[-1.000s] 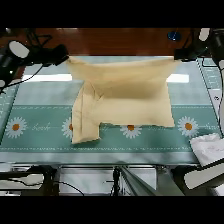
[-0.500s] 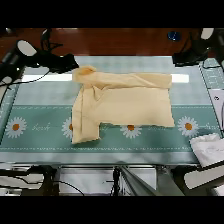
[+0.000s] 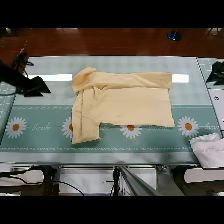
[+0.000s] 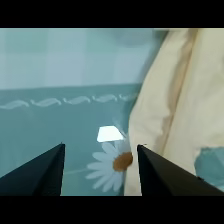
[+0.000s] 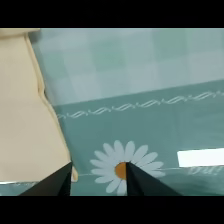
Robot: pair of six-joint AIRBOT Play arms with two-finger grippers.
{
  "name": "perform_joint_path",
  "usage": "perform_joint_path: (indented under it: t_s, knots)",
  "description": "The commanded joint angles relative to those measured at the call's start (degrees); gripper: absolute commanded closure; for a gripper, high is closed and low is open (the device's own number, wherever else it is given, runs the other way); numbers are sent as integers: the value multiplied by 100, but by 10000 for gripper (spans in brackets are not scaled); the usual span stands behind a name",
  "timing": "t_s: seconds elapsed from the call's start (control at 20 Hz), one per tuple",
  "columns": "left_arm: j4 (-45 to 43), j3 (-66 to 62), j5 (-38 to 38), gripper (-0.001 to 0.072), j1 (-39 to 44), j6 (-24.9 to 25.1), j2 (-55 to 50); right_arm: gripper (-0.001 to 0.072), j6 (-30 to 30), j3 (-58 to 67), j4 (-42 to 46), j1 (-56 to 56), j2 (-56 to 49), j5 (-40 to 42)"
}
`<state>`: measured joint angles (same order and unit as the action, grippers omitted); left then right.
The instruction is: Fold the shirts.
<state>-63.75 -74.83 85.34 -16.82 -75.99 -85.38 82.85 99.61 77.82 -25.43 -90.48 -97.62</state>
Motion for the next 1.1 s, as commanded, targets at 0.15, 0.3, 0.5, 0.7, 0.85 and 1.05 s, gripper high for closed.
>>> perform_joint_path:
  t_s: [0.15, 0.3, 0.5, 0.7, 0.85, 1.05]
  knots:
    - [1086, 1641, -389, 66, -365, 782, -15, 324, -411, -1421, -1145, -767, 273, 310]
    - [1095, 1672, -601, 27, -81, 780, -223, 323, -455, -1464, -1134, -756, 273, 426]
    - [1364, 1670, -951, 27, 483, 785, -584, 324, -472, -1464, -1134, -756, 273, 448]
    - [1392, 1670, -1554, 27, 944, 785, -809, 328, -472, -1464, -1139, -756, 273, 442]
    - [1421, 1670, -1958, 28, 1198, 896, -986, 330, -470, -1464, -1139, -756, 275, 439]
    - [1408, 1674, -2070, 510, 1357, 885, -1152, 330, -472, -1462, -1132, -756, 385, 470]
